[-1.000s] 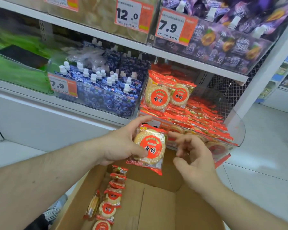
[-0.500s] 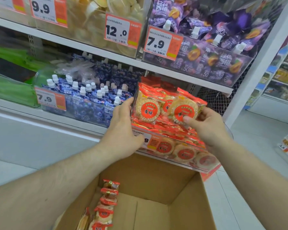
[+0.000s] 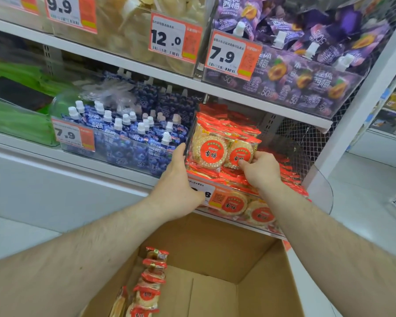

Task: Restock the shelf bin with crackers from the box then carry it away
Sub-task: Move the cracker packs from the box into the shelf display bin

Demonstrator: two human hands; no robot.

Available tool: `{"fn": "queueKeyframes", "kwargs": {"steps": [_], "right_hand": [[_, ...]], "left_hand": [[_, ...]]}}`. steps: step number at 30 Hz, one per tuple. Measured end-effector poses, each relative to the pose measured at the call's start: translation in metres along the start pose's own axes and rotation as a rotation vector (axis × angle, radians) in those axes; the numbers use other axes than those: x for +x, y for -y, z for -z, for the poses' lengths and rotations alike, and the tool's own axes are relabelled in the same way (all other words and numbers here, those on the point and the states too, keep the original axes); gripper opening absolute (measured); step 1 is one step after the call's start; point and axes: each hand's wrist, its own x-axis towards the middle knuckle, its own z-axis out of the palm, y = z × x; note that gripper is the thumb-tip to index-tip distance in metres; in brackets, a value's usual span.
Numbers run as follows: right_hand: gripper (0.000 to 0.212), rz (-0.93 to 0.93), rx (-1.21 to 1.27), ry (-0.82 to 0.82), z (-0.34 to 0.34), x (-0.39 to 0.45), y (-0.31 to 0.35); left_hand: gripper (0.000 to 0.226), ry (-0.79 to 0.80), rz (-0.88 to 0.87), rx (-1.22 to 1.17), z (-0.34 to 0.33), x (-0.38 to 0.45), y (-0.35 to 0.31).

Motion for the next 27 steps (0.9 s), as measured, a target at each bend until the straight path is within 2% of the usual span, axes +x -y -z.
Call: {"fn": "queueKeyframes", "kwargs": {"steps": [3, 6, 8, 10, 12, 14, 15, 17, 19, 20, 23, 25, 27], "right_hand": [[0.018, -0.003, -0.048, 0.051, 0.002, 0.001, 0.000], [0.017, -0.027, 0.055, 0.123, 0.008, -0.002, -0.004], [0.043, -0.024, -0.010, 0.107, 0.009, -0.007, -0.009], [0.065, 0.047, -0.180, -0.078, 0.008, -0.024, -0.012], [0.058, 0.345, -0.171, -0.352, 0.007, -0.056, -0.012], [0.043, 0.735, -0.021, -0.468, -0.004, -0.092, -0.012], [0.035, 0.878, 0.042, -0.437, -0.016, -0.107, -0.017], [0.024, 0.981, 0.095, -0.246, -0.048, -0.133, -0.032], [0.019, 0.894, 0.075, 0.028, -0.087, -0.149, -0.054], [0.016, 0.782, 0.049, 0.166, -0.108, -0.154, -0.066], [0.009, 0.212, -0.023, 0.549, -0.171, -0.162, -0.099], [0.010, -0.081, -0.059, 0.668, -0.206, -0.166, -0.118], [0.018, -0.180, -0.128, 0.727, -0.236, -0.170, -0.134]], "left_hand": [[0.113, 0.005, 0.007, 0.004, 0.001, 0.001, 0.000], [0.114, 0.018, 0.032, 0.002, 0.004, 0.004, 0.005], [0.115, -0.004, 0.081, 0.008, 0.006, 0.003, 0.014], [0.112, -0.035, 0.169, 0.030, 0.006, -0.002, 0.026], [0.102, -0.036, 0.262, 0.070, 0.008, -0.010, 0.037], [0.088, 0.036, 0.336, 0.115, 0.011, -0.017, 0.046], [0.080, 0.110, 0.364, 0.142, 0.012, -0.020, 0.050], [0.067, 0.260, 0.404, 0.215, 0.015, -0.025, 0.058], [0.061, 0.348, 0.438, 0.276, 0.015, -0.028, 0.066], [0.059, 0.367, 0.449, 0.294, 0.016, -0.028, 0.071], [0.052, 0.382, 0.472, 0.330, 0.019, -0.024, 0.082], [0.050, 0.389, 0.496, 0.346, 0.022, -0.019, 0.089], [0.048, 0.387, 0.527, 0.345, 0.025, -0.014, 0.096]]}}
